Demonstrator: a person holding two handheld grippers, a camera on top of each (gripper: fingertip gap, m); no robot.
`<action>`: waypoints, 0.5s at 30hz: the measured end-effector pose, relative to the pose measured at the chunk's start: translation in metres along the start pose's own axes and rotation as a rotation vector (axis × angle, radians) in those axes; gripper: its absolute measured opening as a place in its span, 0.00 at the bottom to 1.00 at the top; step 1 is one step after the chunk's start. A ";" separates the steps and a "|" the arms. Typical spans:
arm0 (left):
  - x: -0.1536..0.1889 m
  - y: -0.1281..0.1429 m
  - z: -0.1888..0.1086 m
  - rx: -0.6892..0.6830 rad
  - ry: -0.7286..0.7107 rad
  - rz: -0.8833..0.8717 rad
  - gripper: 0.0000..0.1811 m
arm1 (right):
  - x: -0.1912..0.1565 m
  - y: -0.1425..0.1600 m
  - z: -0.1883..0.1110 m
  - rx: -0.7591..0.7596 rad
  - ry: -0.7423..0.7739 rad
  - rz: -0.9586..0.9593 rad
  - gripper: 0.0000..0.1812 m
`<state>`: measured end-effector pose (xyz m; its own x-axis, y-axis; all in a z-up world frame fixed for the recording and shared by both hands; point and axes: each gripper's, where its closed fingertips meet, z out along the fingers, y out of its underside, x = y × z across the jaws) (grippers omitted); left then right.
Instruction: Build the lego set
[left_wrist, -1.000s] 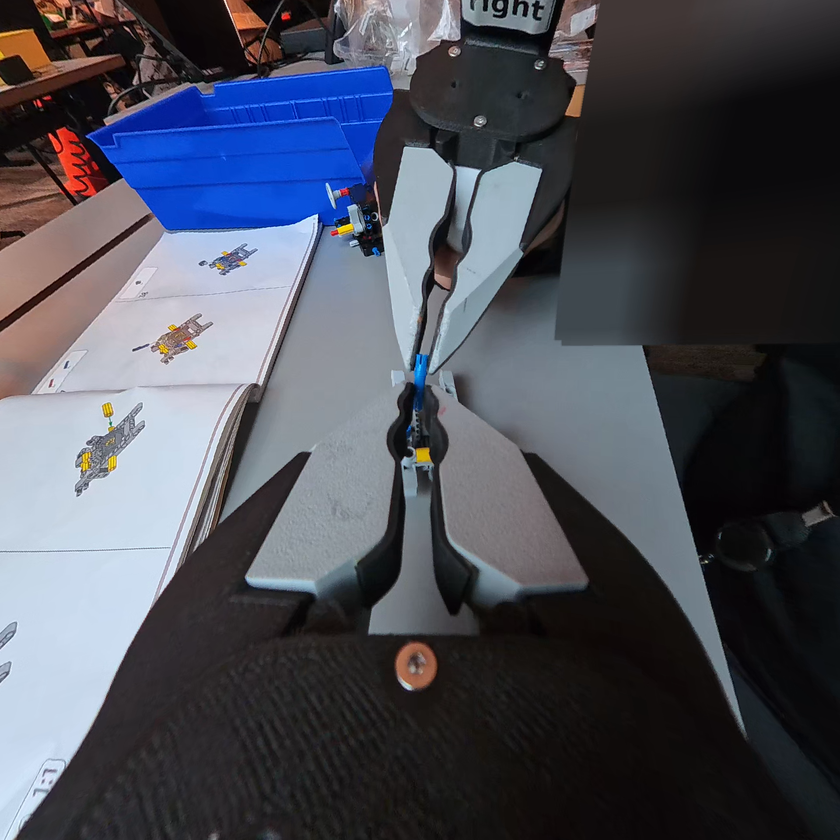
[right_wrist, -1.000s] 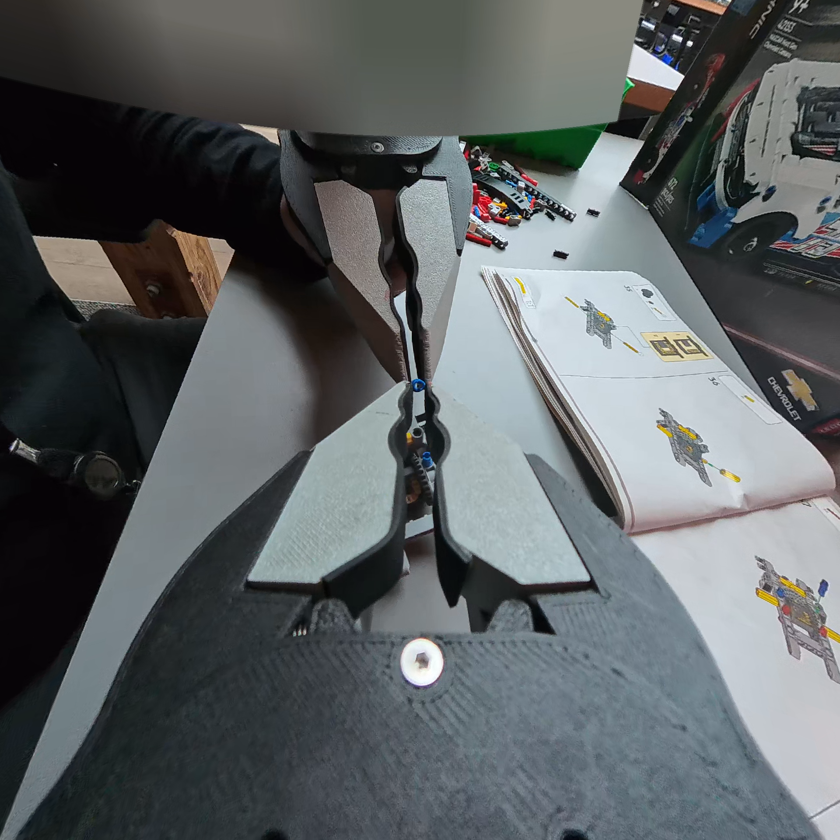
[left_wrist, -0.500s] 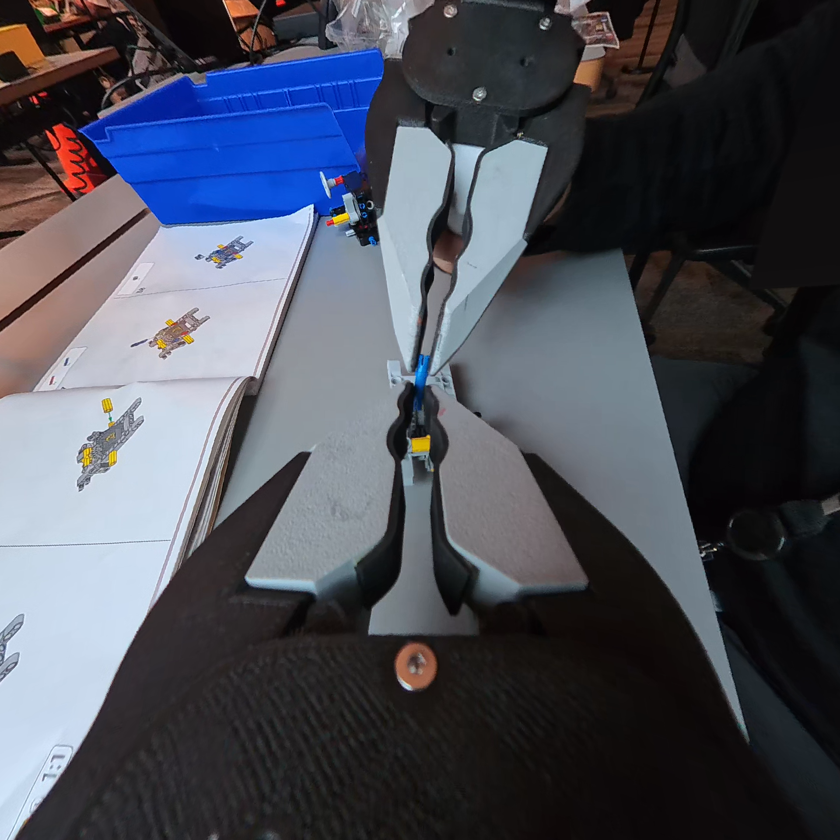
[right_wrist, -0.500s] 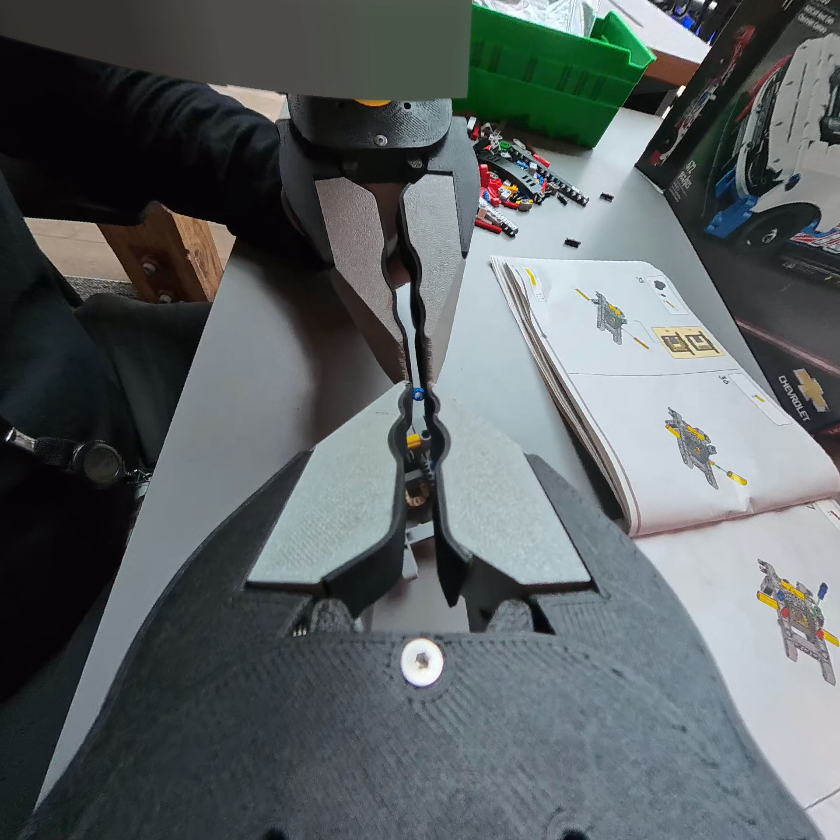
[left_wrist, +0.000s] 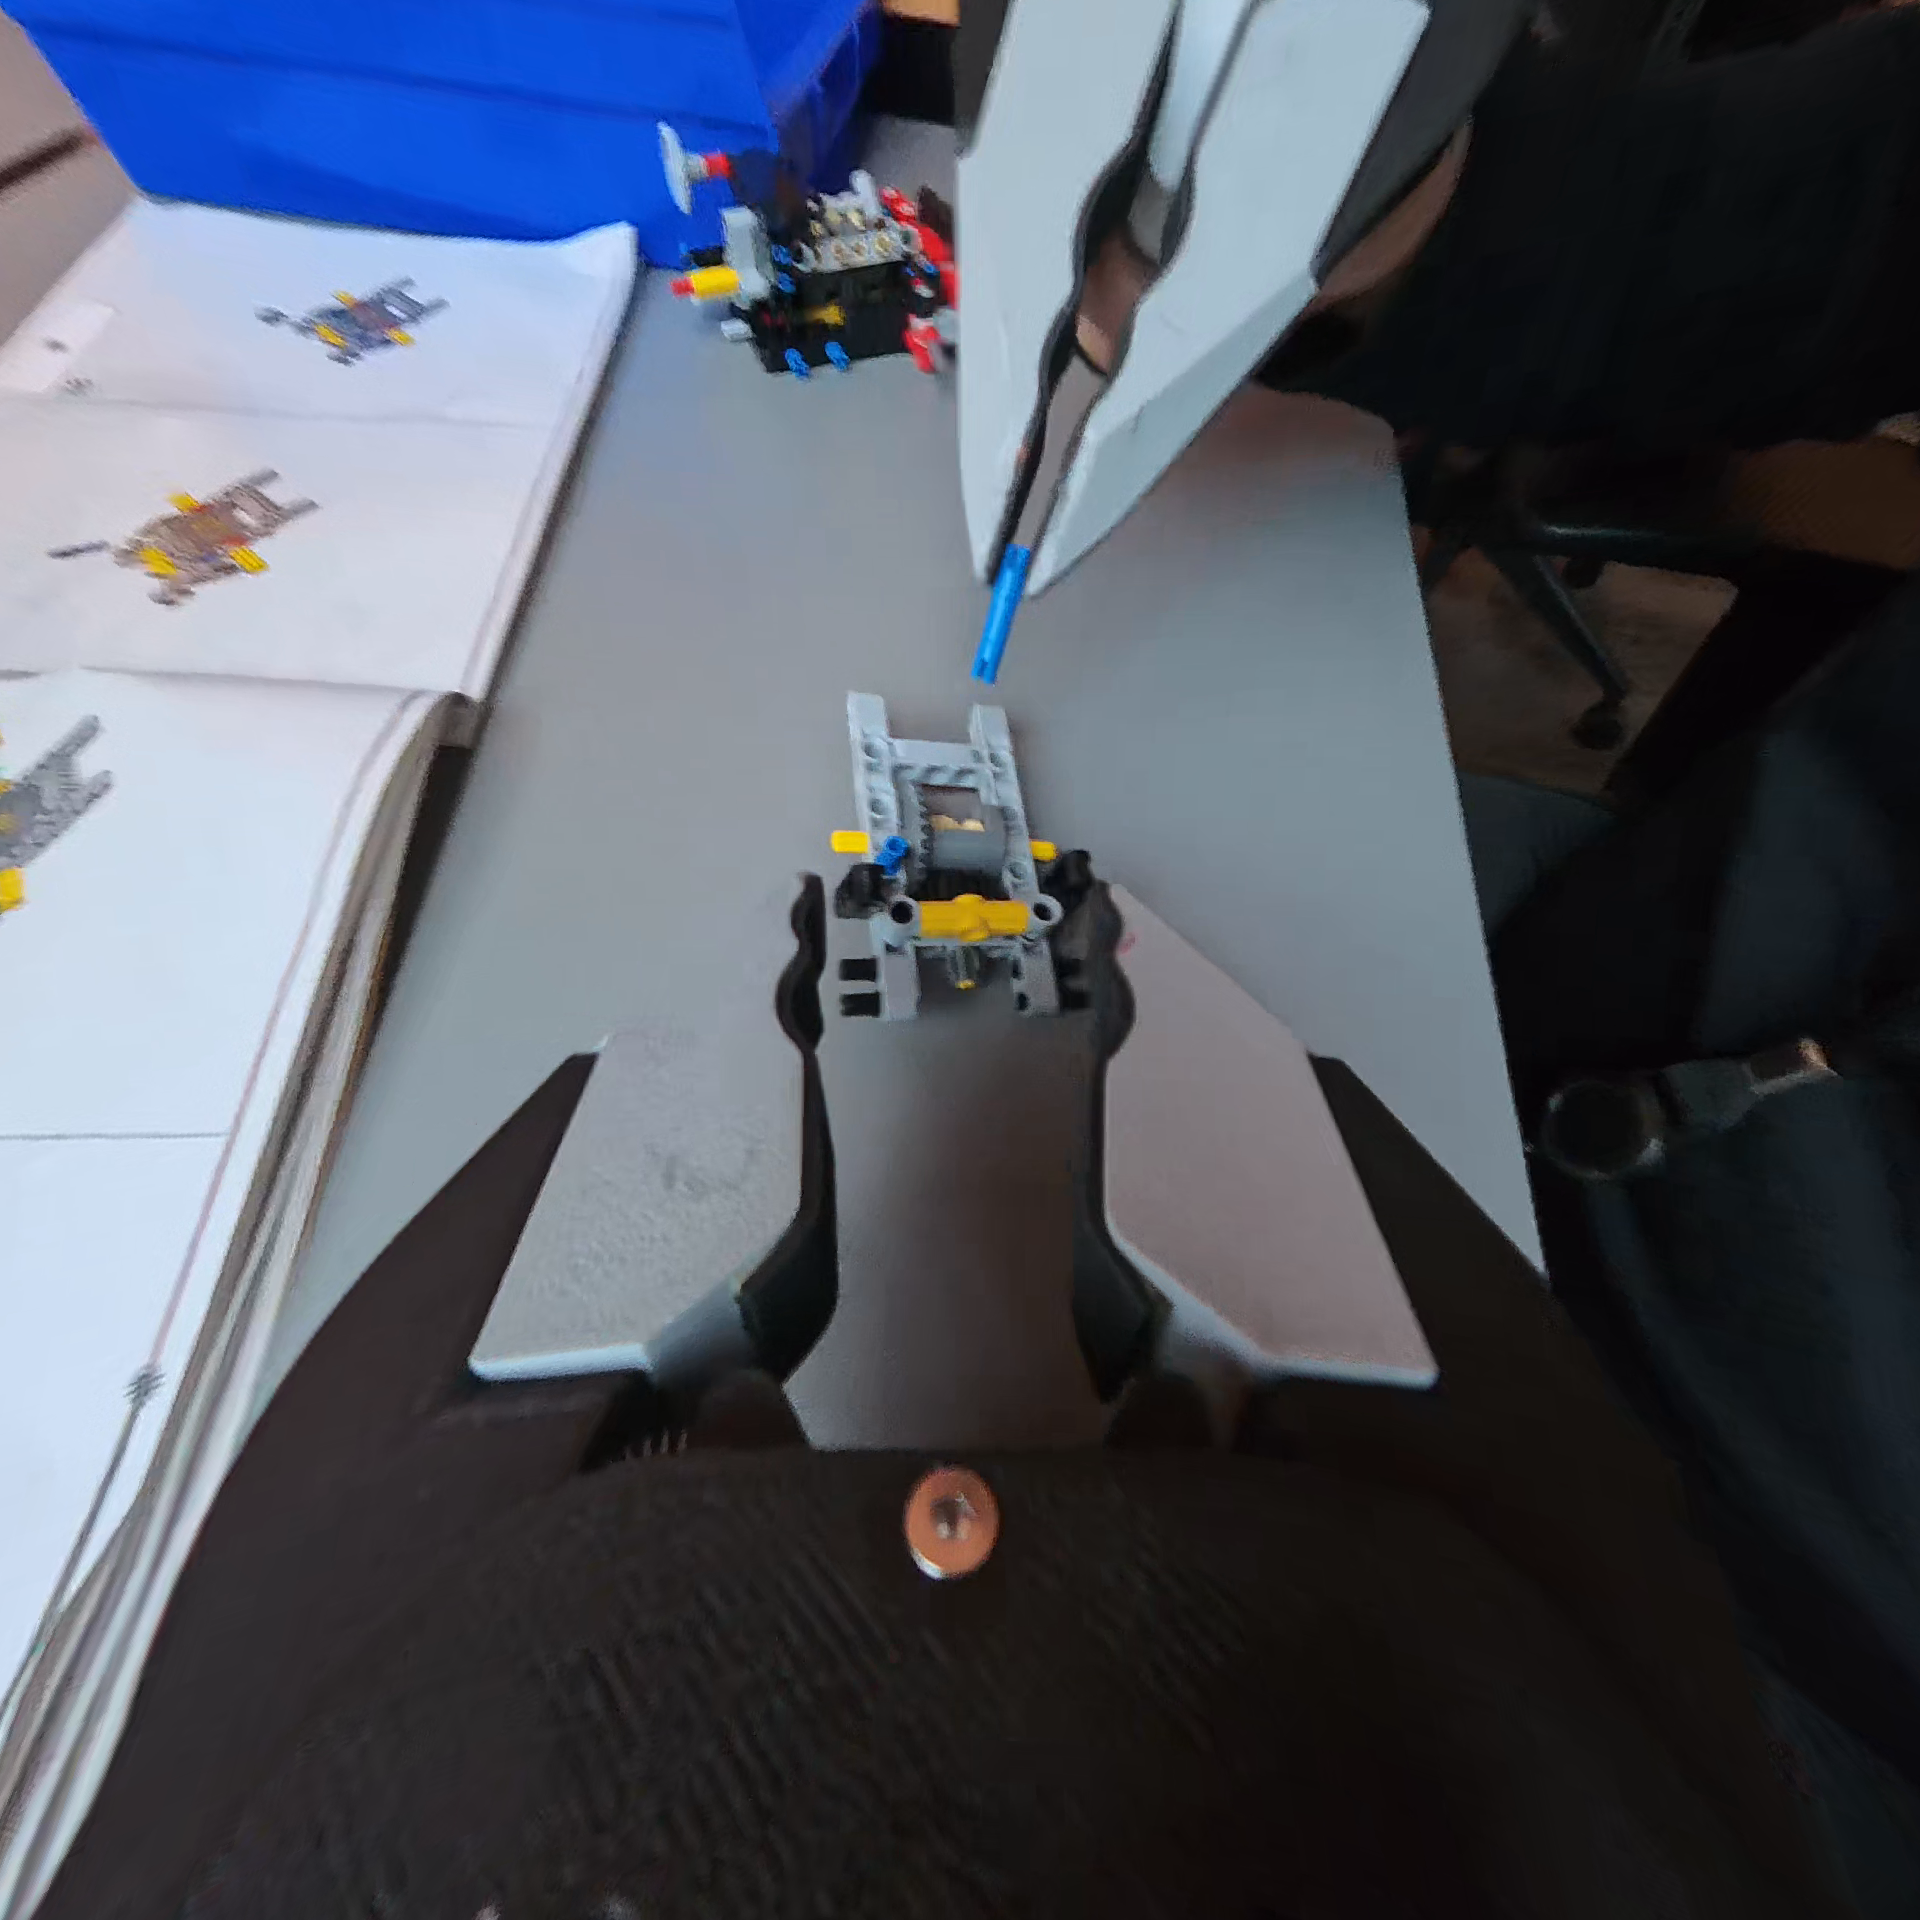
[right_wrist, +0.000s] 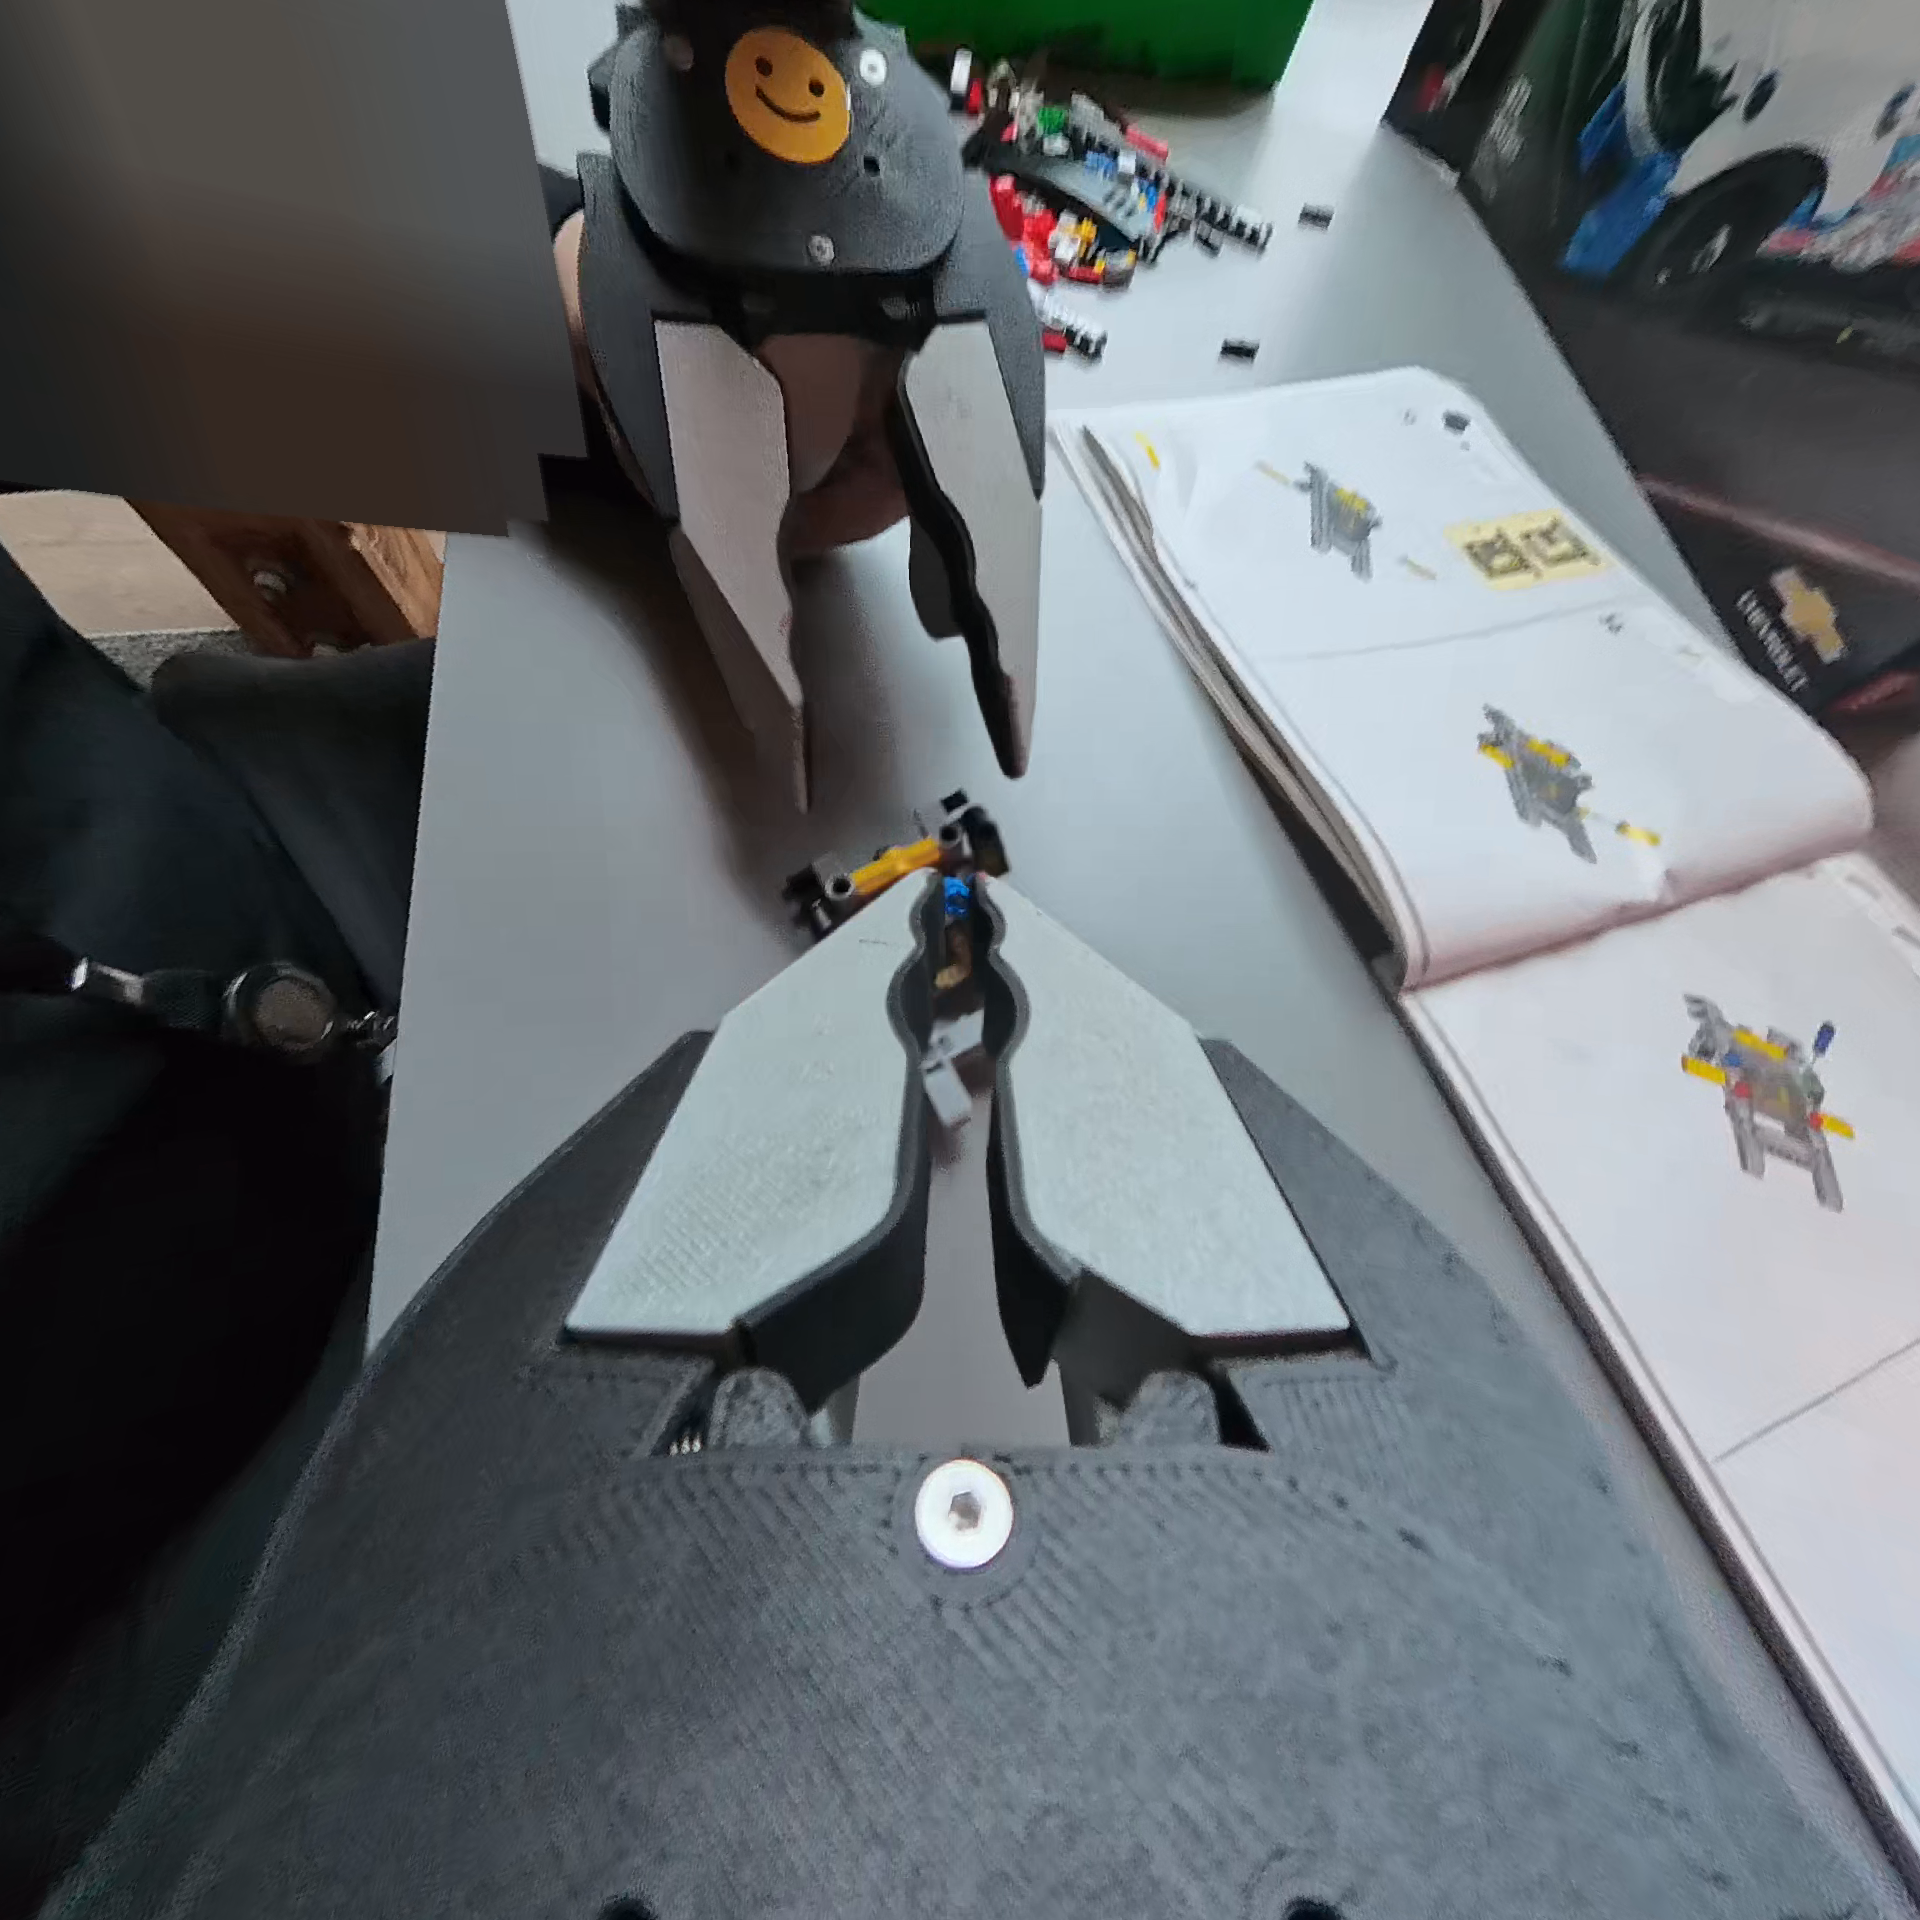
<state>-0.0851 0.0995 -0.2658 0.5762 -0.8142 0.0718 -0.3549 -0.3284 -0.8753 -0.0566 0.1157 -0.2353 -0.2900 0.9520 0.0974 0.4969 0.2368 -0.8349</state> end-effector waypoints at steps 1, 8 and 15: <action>0.004 0.003 0.001 -0.018 0.025 -0.004 0.29 | -0.003 0.003 -0.002 -0.025 -0.009 0.004 0.01; 0.003 0.025 0.020 -0.204 -0.026 0.032 0.39 | -0.026 0.017 0.008 -0.199 -0.039 -0.097 0.01; -0.004 0.030 0.023 -0.239 -0.021 -0.053 0.31 | -0.022 0.020 0.028 -0.281 -0.044 -0.191 0.01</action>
<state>-0.0813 0.1032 -0.3035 0.6129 -0.7834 0.1030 -0.4862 -0.4767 -0.7324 -0.0630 0.0937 -0.2691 -0.4317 0.8773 0.2095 0.6341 0.4604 -0.6213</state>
